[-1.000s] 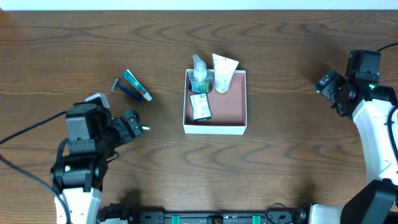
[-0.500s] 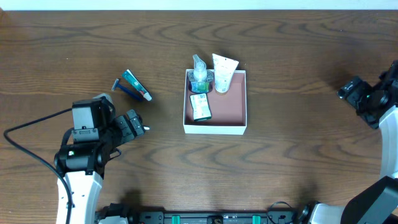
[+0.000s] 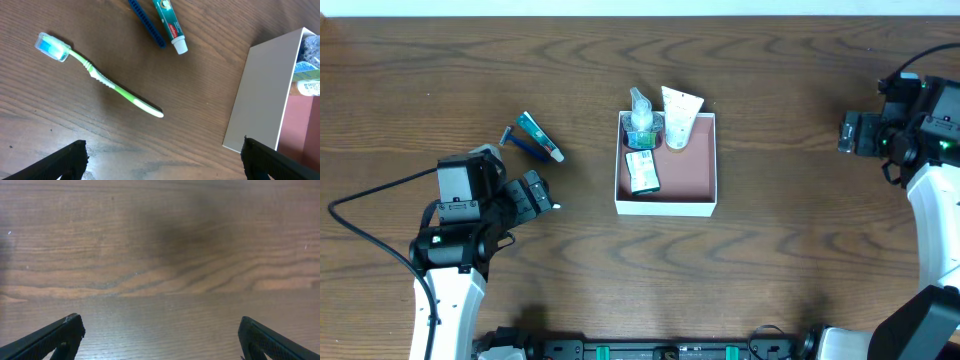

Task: Pack container
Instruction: 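Move the left gripper over the green toothbrush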

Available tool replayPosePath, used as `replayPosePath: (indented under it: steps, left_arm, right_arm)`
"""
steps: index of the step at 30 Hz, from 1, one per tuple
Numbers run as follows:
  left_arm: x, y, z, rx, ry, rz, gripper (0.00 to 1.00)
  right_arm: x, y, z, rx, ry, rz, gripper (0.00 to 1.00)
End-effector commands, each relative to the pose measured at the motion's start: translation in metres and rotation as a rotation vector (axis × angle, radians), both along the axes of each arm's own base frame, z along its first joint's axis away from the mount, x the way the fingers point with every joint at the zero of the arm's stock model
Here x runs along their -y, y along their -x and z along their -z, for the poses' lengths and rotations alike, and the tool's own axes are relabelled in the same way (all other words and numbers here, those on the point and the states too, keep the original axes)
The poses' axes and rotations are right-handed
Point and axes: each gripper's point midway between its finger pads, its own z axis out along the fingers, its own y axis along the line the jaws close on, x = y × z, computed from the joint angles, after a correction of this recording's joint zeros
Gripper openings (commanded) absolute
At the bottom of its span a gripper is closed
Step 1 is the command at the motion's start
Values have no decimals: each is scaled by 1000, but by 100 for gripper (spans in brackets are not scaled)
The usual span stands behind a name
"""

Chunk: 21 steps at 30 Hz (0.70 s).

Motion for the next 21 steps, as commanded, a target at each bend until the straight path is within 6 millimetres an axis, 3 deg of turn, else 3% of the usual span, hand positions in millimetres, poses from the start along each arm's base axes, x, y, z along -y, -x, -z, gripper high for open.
replayPosePath:
  steps: [1, 5, 7, 10, 14, 21]
  left_arm:
    - [-1, -5, -1, -2, -6, -6, 100]
    - [-18, -8, 15, -66, -7, -179, 78]
    - [-28, -9, 26, -104, 13, -320, 77]
    - [-27, -22, 42, -135, 81, -418, 78]
    - [-23, -31, 63, -184, 109, -427, 83]
    - [-23, -21, 113, -359, 95, -462, 83]
  right_arm:
    - [-4, -2, 0, -5, 31, -58, 99]
    - [-4, -1, 1, -9, 30, -58, 99]
    - [-4, -1, 1, -9, 30, -58, 99]
    - [-4, -1, 0, -9, 29, -58, 99]
    - [-4, -1, 1, -9, 30, -58, 99]
    - [-4, -1, 1, -9, 30, -58, 99]
